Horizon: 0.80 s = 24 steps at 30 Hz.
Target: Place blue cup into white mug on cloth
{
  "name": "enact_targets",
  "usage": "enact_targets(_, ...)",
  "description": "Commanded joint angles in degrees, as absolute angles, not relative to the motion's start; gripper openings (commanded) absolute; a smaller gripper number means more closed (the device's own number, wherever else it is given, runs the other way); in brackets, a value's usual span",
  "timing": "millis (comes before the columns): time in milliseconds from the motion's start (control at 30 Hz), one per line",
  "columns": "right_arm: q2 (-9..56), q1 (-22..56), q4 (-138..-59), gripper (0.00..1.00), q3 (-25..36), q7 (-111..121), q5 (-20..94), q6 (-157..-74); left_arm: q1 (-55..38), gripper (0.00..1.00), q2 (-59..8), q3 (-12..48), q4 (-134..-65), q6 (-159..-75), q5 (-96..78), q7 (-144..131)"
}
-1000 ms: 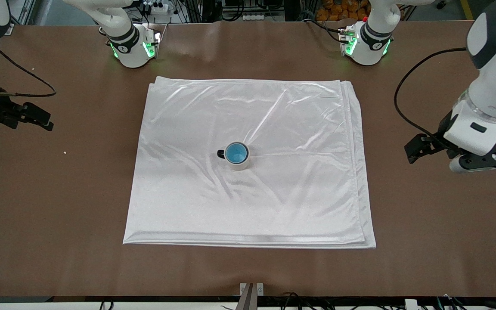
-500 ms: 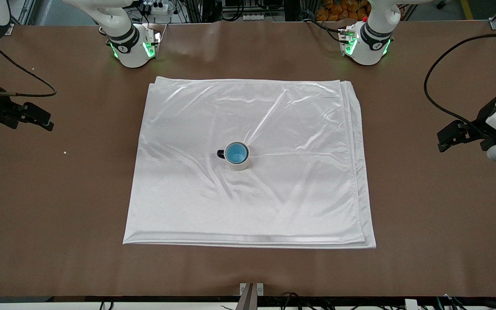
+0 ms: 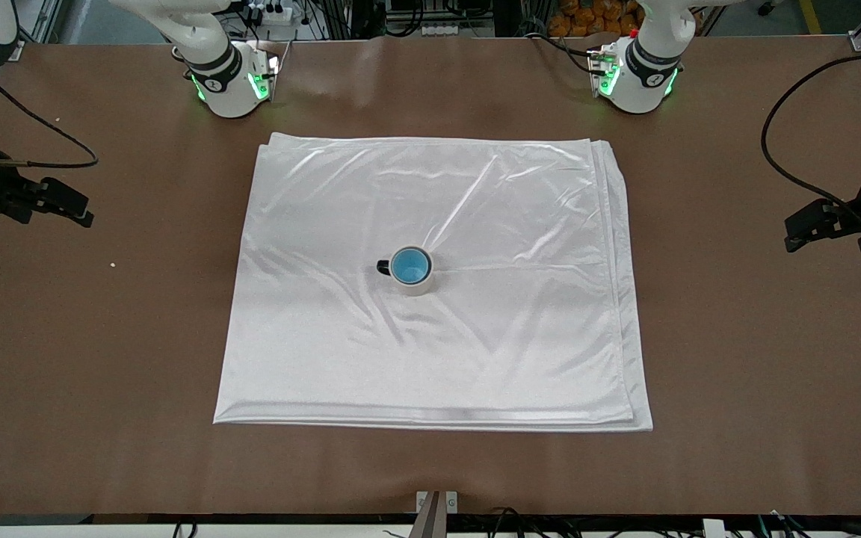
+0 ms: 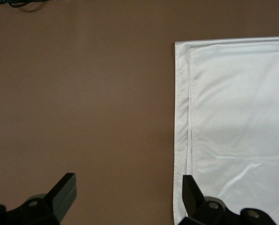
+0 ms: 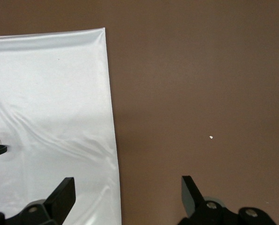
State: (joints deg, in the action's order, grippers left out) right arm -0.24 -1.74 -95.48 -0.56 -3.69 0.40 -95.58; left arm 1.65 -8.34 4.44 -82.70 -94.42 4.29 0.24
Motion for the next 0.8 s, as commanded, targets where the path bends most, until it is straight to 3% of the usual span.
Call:
enact_targets(0,-0.88,-1.50,-95.27,1.00,-0.26,-4.39,0.79,-95.27,6.85,1.00,-6.24,9.22,-84.73,-94.31,2.46,1.58)
enact_targets(767,-1.32,-1.67,-95.27,1.00,-0.18,-4.39,0.18,-95.27,6.59,1.00,-5.36,10.20,-84.29,-93.16,0.35,1.49)
